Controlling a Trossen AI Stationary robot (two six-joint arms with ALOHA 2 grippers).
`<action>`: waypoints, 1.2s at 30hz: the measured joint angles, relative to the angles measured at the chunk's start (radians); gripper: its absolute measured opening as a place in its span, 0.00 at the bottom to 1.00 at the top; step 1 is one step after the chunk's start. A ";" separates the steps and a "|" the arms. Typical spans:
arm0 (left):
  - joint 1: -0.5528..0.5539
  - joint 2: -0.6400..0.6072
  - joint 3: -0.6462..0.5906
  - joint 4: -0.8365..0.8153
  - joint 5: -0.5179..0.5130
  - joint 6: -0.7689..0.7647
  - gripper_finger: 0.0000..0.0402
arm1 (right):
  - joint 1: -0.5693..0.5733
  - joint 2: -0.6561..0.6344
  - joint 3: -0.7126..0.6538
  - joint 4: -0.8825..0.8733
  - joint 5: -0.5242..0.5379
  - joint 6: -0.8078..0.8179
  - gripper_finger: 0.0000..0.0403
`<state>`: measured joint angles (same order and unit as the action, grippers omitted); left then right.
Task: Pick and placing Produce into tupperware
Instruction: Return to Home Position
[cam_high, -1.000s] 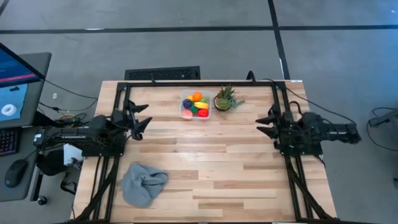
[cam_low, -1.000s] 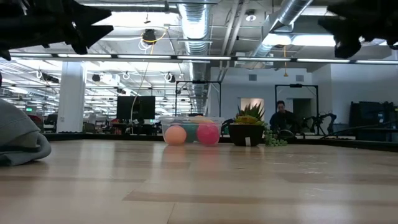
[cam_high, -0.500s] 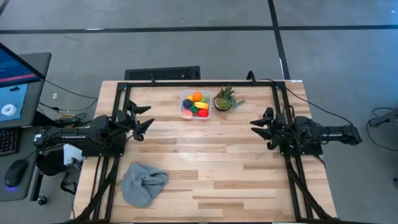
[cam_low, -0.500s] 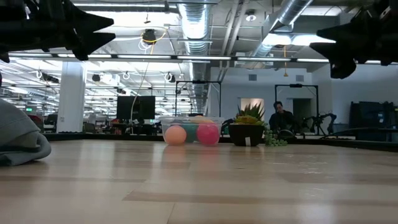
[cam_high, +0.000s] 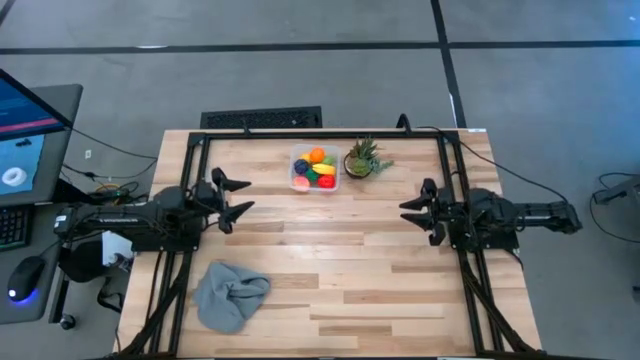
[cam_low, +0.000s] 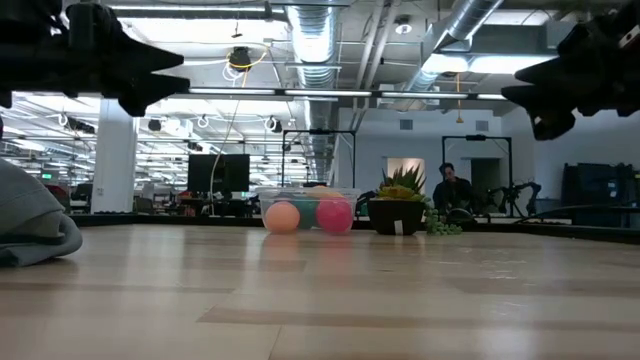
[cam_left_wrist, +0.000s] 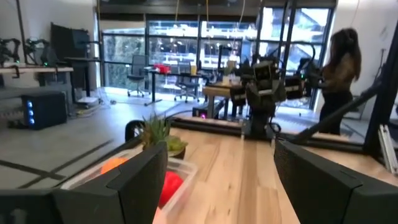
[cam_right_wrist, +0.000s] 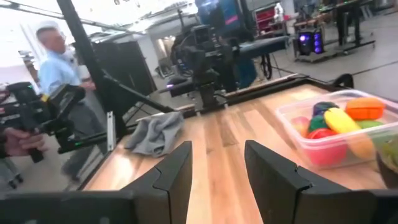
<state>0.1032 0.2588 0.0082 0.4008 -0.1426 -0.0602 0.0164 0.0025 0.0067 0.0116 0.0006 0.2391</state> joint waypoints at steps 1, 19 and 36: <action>0.000 0.000 0.000 -0.009 0.000 0.005 0.71 | -0.003 0.000 0.000 0.000 0.001 -0.008 0.42; -0.076 0.000 0.000 -0.159 -0.020 -0.001 0.71 | 0.009 0.083 0.000 -0.003 -0.002 0.016 0.42; -0.246 -0.256 0.000 -0.150 -0.176 0.211 0.71 | 0.009 0.083 0.000 -0.003 -0.001 0.018 0.42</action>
<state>-0.1424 0.0033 0.0083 0.2509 -0.3191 0.1508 0.0257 0.0856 0.0063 0.0086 -0.0002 0.2573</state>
